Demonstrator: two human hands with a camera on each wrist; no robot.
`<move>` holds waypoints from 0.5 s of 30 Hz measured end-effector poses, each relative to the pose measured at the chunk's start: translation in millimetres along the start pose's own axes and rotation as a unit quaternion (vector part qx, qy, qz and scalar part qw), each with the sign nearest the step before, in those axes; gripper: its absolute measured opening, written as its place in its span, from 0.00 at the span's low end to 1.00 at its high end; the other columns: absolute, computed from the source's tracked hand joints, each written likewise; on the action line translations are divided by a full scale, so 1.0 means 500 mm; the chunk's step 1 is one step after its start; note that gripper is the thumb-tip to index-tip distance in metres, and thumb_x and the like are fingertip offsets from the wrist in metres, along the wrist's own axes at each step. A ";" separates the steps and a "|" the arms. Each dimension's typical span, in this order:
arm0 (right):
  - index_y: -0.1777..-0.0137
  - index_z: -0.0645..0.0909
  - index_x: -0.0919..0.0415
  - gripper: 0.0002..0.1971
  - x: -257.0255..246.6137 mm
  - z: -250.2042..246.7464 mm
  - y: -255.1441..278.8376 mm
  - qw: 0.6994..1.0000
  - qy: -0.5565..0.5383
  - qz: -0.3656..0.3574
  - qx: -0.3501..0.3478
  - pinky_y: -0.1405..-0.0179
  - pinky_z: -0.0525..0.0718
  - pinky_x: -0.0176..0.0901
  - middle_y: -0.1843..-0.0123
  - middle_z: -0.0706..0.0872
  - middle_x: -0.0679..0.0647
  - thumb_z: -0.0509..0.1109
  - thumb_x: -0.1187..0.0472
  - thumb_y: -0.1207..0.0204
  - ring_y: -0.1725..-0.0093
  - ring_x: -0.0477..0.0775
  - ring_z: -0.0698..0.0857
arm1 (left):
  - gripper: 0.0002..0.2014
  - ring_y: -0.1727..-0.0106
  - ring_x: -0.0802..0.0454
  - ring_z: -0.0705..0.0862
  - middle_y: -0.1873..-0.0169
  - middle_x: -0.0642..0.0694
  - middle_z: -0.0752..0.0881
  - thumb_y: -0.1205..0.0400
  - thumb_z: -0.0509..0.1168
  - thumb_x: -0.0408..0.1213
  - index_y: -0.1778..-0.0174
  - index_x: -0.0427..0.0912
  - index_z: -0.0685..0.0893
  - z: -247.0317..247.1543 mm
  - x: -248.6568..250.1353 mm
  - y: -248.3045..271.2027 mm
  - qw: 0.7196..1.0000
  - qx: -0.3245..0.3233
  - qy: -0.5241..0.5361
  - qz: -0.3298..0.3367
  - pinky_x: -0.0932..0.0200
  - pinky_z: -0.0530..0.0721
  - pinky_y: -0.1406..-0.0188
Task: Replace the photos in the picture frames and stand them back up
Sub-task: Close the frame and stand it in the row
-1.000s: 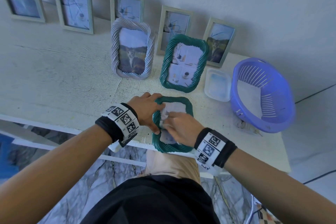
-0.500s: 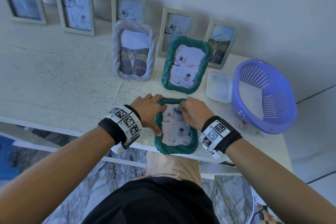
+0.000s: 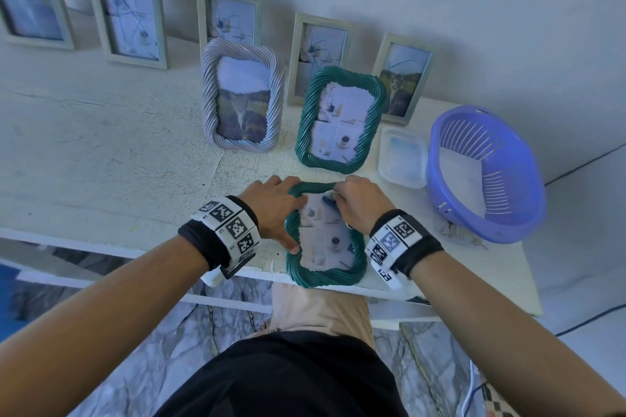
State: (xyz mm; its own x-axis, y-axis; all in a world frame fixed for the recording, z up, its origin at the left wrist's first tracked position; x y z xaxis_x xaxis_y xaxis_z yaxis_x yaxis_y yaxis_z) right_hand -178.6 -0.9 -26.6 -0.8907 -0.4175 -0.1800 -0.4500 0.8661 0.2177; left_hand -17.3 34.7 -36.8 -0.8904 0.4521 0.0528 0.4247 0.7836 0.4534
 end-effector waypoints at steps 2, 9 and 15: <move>0.54 0.81 0.69 0.14 -0.001 0.003 0.006 1.000 0.005 -0.002 -0.007 0.56 0.75 0.51 0.53 0.81 0.65 0.57 0.61 0.15 0.52 0.66 0.81 | 0.48 0.27 0.40 0.67 0.18 0.46 0.56 0.33 0.68 0.73 0.21 0.53 0.65 0.003 -0.002 0.001 1.000 0.001 0.007 -0.002 0.41 0.76 0.34; 0.45 0.84 0.62 0.13 -0.020 0.037 0.125 0.998 -0.033 -0.028 -0.042 0.58 0.72 0.45 0.51 0.81 0.58 0.57 0.62 0.16 0.52 0.60 0.82 | 0.48 0.25 0.40 0.66 0.17 0.46 0.56 0.35 0.67 0.75 0.21 0.55 0.66 0.005 -0.005 -0.002 1.000 0.006 0.008 -0.007 0.42 0.73 0.30; 0.48 0.85 0.59 0.19 -0.016 0.055 0.184 0.993 -0.080 -0.047 -0.075 0.60 0.73 0.46 0.60 0.79 0.51 0.54 0.50 0.18 0.58 0.56 0.79 | 0.48 0.23 0.40 0.63 0.16 0.47 0.53 0.33 0.67 0.74 0.19 0.55 0.63 0.011 -0.007 -0.001 1.000 0.004 0.020 -0.007 0.41 0.69 0.28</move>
State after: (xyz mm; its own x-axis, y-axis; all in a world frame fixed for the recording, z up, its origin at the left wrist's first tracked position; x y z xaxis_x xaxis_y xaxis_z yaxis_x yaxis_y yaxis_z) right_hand -210.9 89.6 -31.4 -0.8282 -0.4347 -0.3538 -0.5456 0.7697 0.3315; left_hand -13.5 35.4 -42.1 -0.9022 0.4235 0.0817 0.4129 0.7931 0.4478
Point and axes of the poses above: each hand's wrist, its own y-axis away from the middle knuckle, its own z-axis out of the palm, x = y × z, the point moved 4 cm from there along -y, towards the middle knuckle
